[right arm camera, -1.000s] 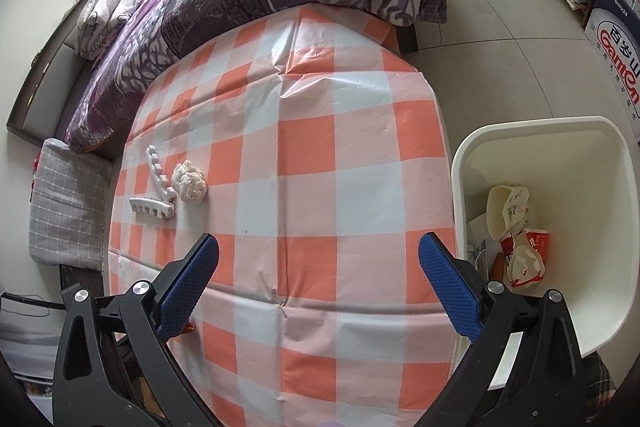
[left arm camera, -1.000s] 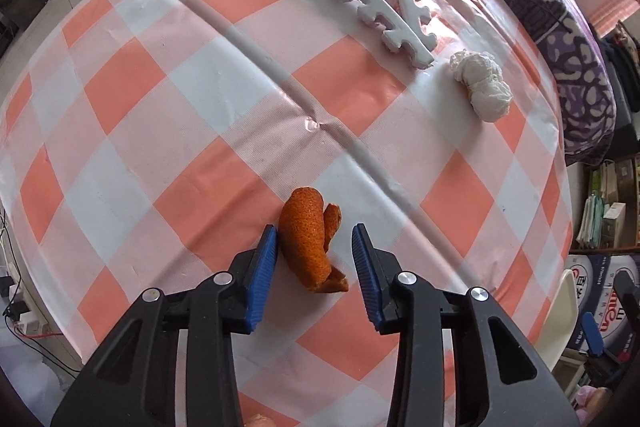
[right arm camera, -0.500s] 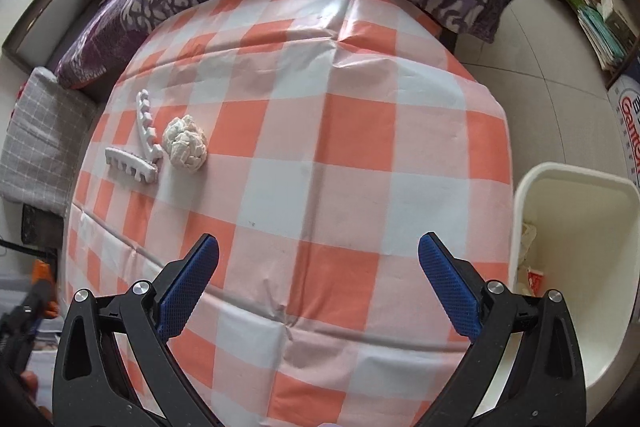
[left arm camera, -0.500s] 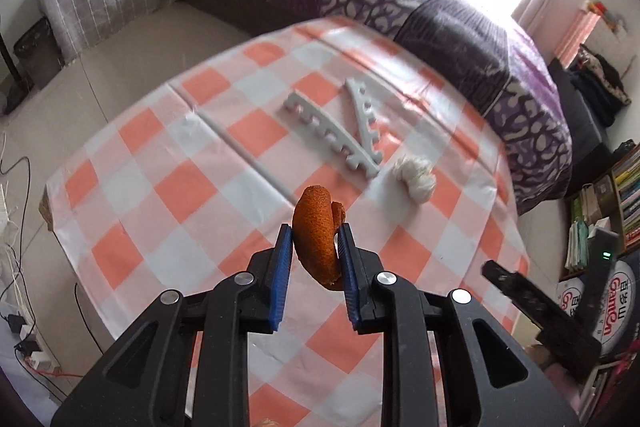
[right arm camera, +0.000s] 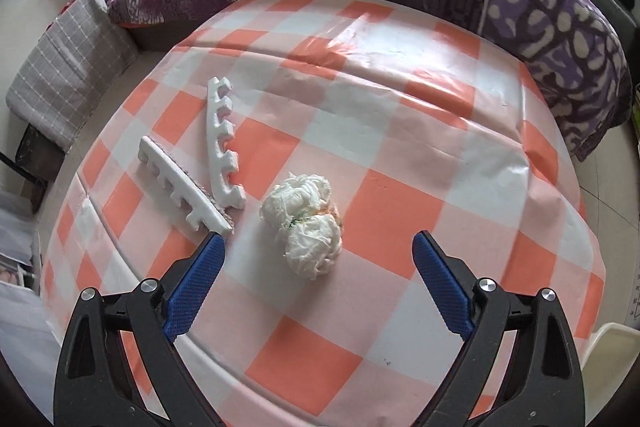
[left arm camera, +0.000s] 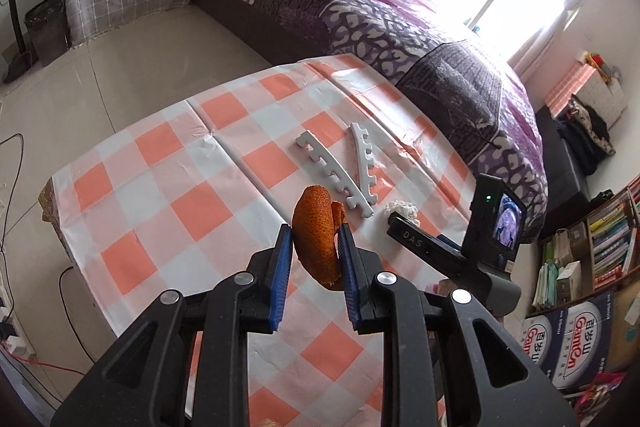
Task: Collect trash
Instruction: 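Grasp the white tissue ball with the right tool, then carry tissue ball and peel piece to the bin and open both tools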
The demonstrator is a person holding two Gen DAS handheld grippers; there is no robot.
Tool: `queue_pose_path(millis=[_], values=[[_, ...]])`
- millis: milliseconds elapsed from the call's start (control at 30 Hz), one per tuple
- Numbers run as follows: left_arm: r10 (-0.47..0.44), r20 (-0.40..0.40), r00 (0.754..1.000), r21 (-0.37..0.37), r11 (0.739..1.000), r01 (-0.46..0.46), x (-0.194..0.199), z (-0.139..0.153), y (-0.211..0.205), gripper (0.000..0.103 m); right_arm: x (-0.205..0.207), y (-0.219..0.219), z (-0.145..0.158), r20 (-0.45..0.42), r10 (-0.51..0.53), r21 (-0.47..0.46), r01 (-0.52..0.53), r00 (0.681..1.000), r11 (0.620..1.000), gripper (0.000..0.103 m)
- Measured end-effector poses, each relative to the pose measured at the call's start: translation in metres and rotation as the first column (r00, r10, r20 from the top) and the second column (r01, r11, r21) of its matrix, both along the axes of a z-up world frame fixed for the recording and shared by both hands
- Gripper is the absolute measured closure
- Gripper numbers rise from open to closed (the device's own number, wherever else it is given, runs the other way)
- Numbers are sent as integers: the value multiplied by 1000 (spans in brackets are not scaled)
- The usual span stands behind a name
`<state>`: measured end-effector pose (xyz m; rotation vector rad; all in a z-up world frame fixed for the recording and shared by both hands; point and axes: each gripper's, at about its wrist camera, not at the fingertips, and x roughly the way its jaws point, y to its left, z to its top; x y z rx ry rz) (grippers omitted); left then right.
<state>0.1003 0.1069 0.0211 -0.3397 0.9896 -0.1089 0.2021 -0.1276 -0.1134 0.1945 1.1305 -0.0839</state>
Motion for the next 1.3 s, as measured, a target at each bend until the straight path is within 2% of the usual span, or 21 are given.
queue_pose_path(millis=[33, 67, 133, 167, 200, 367, 600, 833, 1033, 1200, 1300], values=[[1, -1, 1000, -1, 1000, -1, 0, 0, 1, 79, 2, 2, -4, -12, 4, -1, -4, 1000, 1000, 18], [1, -2, 1000, -2, 1000, -1, 0, 0, 2, 79, 4, 3, -8, -22, 8, -2, -8, 1000, 1000, 25], [1, -8, 1000, -5, 1000, -1, 0, -1, 2, 79, 5, 4, -15, -39, 20, -2, -20, 999, 1000, 46], [1, -9, 1000, -6, 1000, -1, 0, -2, 3, 79, 4, 5, -15, -31, 23, -19, -24, 999, 1000, 67], [3, -10, 1000, -4, 1000, -3, 0, -2, 3, 79, 3, 5, -12, -12, 30, -23, -31, 999, 999, 78], [29, 0, 1000, -4, 1000, -29, 1, -2, 9, 79, -15, 0, 14, 96, 39, 3, -39, 995, 999, 78], [54, 84, 995, 24, 998, -56, -6, 12, 7, 79, -47, -5, 79, 251, 8, 29, -16, 968, 999, 78], [63, 148, 987, 38, 997, -70, -14, 23, 4, 79, -81, -14, 130, 358, -8, -5, 11, 934, 1000, 78], [40, 135, 990, 40, 998, -46, -15, 19, -5, 79, -115, -35, 143, 373, -49, 36, 39, 926, 999, 78], [17, 128, 992, 43, 999, -23, -16, 16, -15, 79, -149, -57, 135, 336, -134, 85, 112, 932, 990, 78], [0, 123, 992, 52, 999, -6, -17, 14, -22, 79, -167, -67, 125, 313, -161, 78, 144, 936, 987, 78]])
